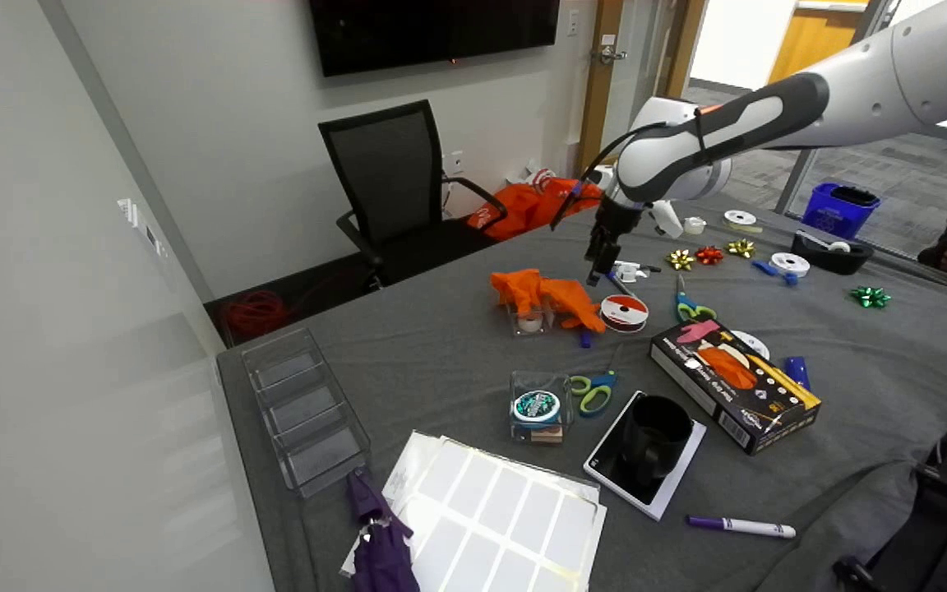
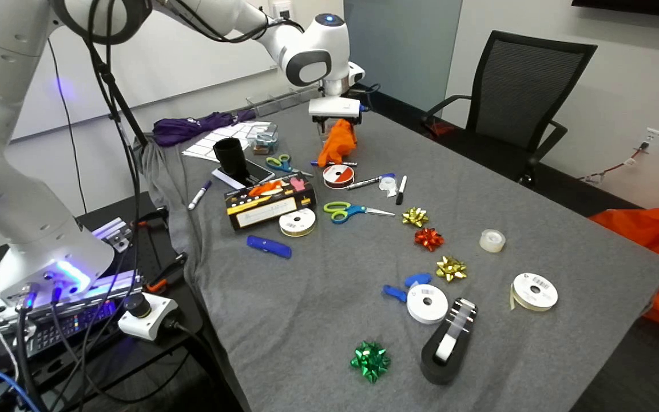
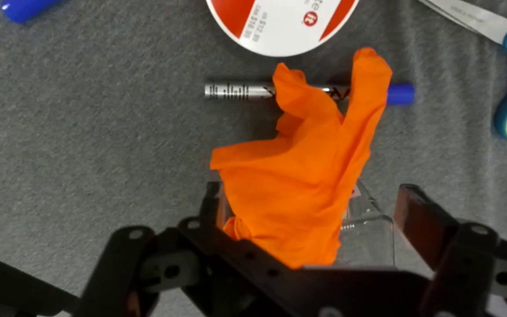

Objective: Remove the glove from the table and put it in the stationary holder with its pair

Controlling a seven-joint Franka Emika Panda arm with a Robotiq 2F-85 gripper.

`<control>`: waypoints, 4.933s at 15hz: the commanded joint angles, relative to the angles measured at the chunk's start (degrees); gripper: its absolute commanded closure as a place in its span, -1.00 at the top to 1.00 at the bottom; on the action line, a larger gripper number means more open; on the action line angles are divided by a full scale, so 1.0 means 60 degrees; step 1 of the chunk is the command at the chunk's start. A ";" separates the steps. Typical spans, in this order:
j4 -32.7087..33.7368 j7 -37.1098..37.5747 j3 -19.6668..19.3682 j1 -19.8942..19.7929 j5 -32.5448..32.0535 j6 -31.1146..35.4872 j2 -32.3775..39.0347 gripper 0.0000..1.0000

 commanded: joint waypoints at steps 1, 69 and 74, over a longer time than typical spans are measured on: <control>0.0391 -0.0802 0.0407 -0.0373 -0.0205 0.0158 0.0622 1.00; 0.1645 0.3350 0.0473 0.0653 -0.1957 0.2528 0.2262 0.14; 0.1216 0.2881 0.1228 0.0302 -0.1749 0.2503 0.1810 0.82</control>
